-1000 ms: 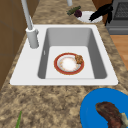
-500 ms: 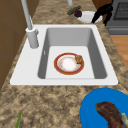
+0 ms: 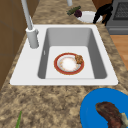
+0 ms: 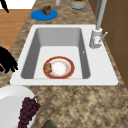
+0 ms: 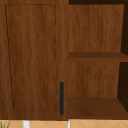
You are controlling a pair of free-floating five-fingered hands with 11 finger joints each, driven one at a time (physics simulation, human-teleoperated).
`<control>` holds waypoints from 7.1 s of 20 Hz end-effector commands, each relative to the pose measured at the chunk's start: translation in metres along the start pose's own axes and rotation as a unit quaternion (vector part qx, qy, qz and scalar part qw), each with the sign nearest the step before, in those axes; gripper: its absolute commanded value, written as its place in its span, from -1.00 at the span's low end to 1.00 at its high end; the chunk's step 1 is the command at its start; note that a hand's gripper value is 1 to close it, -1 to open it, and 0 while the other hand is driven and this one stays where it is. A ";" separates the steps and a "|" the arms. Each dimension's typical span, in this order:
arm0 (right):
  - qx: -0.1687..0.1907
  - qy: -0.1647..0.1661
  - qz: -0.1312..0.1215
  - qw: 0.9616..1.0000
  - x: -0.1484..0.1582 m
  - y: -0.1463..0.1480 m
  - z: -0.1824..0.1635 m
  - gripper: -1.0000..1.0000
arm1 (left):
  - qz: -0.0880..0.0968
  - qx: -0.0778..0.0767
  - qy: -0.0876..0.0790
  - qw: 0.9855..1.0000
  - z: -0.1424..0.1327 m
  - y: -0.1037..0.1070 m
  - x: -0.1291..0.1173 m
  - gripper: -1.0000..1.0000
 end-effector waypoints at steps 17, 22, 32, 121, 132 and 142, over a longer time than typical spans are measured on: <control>-0.001 0.000 -0.001 1.000 0.000 0.000 0.000 0.00 | 0.003 -0.038 -0.082 0.996 0.013 0.016 0.022 -1.00; -0.001 0.000 -0.001 1.000 0.000 0.000 0.000 0.00 | 0.007 -0.041 -0.097 0.994 0.017 0.019 0.027 -1.00; -0.001 0.001 -0.001 1.000 0.000 0.000 0.000 0.00 | 0.019 -0.041 -0.114 0.992 0.024 0.025 0.039 -1.00; -0.001 0.001 -0.001 1.000 0.000 0.000 0.000 0.00 | 0.296 -0.146 -0.063 0.942 0.033 -0.041 -0.296 -1.00; -0.001 0.001 -0.001 1.000 0.000 0.000 0.000 0.00 | 0.227 -0.135 -0.063 0.963 0.043 -0.059 -0.306 -1.00; -0.001 0.001 -0.001 1.000 0.000 0.000 0.000 0.00 | 0.045 -0.117 -0.126 0.984 0.067 -0.056 -0.269 1.00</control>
